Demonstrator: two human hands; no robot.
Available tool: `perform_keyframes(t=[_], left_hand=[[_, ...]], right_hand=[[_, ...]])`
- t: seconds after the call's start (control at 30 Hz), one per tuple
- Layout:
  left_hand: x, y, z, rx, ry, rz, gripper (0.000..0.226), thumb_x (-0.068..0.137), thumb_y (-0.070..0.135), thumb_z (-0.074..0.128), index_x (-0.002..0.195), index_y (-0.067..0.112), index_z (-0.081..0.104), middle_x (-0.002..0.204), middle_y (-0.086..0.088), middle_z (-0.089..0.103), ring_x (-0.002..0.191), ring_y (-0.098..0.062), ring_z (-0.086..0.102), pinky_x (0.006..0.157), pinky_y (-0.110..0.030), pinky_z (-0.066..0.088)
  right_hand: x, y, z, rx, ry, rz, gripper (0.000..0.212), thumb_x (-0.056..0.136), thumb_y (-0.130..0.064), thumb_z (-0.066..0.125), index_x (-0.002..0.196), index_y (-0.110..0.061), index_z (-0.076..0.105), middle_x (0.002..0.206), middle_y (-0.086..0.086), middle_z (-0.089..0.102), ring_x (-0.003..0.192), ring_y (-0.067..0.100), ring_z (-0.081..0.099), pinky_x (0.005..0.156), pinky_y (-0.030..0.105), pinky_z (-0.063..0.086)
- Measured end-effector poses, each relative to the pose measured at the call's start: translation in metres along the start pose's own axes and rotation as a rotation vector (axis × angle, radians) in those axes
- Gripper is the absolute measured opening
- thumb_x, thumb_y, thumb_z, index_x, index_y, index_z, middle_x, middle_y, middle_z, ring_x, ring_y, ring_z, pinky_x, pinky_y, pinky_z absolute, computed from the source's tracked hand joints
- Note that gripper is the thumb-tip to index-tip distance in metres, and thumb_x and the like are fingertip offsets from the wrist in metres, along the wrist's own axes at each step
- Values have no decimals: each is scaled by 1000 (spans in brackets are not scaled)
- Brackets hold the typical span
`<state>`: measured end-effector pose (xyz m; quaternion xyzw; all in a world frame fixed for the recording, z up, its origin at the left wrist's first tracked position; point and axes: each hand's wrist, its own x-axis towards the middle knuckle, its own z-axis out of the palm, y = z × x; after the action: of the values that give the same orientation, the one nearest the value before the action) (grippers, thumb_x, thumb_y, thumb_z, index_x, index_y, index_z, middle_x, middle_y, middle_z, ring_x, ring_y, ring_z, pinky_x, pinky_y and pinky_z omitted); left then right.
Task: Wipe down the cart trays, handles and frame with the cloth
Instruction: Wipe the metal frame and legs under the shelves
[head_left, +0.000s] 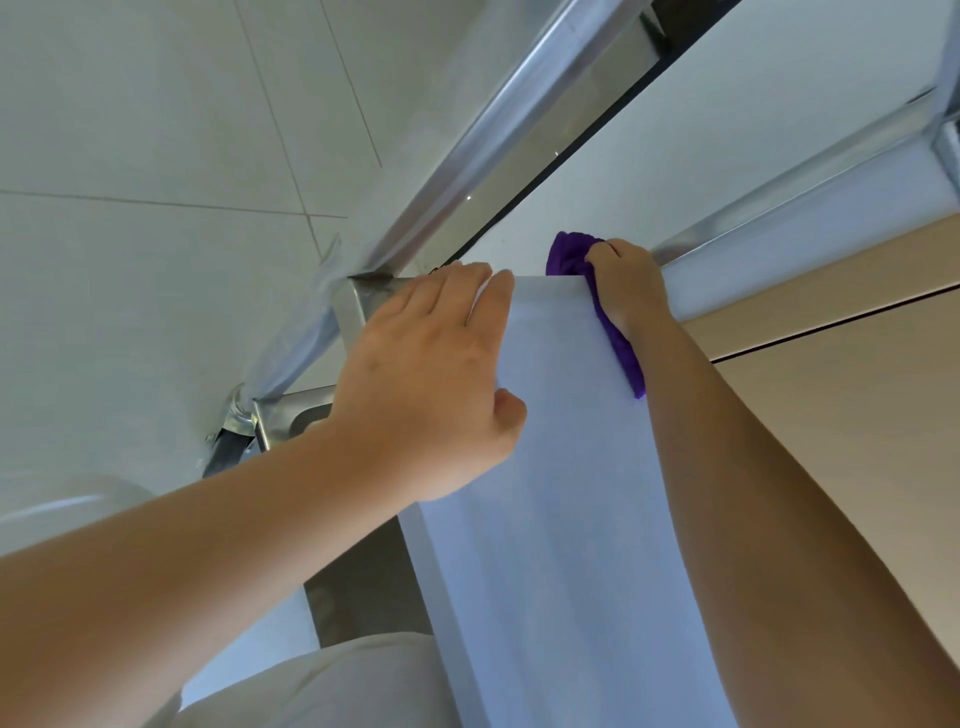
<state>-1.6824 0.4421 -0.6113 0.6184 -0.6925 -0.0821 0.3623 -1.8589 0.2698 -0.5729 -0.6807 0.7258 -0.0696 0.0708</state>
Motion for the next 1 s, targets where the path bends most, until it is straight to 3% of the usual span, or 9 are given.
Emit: perform_keyframes(t=[0.17,0.3,0.47,0.63,0.77,0.87,1.0], left_hand=[[-1,0,-5,-62,-3,-12,76,64,35,56,131,0,47,128,-15,55,117,-31,54,98,-28,35],[-1,0,-9,-139,47,7,73,71,36,50,133,-2,45,129,-16,54,119,-30,52,99,-35,37],[1,-1,-11,-216,68,76,68,77,37,43,130,-4,46,132,-19,50,123,-33,46,105,-40,32],[-4,-20,-16,-437,55,264,60,83,38,45,126,-4,51,130,-18,51,117,-33,49,103,-43,35],[-3,-42,-18,-577,61,461,56,82,35,47,120,-5,55,121,-18,55,111,-31,53,104,-44,33],[-3,-52,-18,-579,25,549,59,81,41,44,117,-4,56,115,-16,58,110,-29,53,108,-44,24],[0,-66,-20,-569,-84,710,65,84,47,38,120,-4,54,115,-16,59,109,-27,52,108,-43,23]], right_hand=[[-39,-28,12,21,47,-81,21,93,-29,34,87,-13,48,87,7,56,82,23,52,71,34,41],[-82,-52,16,233,55,-160,25,84,-35,32,92,-19,49,85,1,58,77,21,54,69,38,45],[-132,-69,20,357,50,-136,1,90,-38,44,90,-37,44,85,-8,59,82,15,58,79,46,50],[-184,-89,21,299,36,-114,43,78,-41,54,116,-23,42,97,-10,54,93,17,56,85,48,49],[-228,-102,26,368,113,-11,45,79,-53,44,106,-17,48,92,-5,60,89,22,59,79,49,48],[-255,-117,44,34,301,11,42,84,-47,37,101,-12,51,90,-3,61,87,22,60,78,45,50],[-268,-125,74,-386,577,-28,39,91,-31,47,110,2,58,109,12,68,103,29,64,87,45,51]])
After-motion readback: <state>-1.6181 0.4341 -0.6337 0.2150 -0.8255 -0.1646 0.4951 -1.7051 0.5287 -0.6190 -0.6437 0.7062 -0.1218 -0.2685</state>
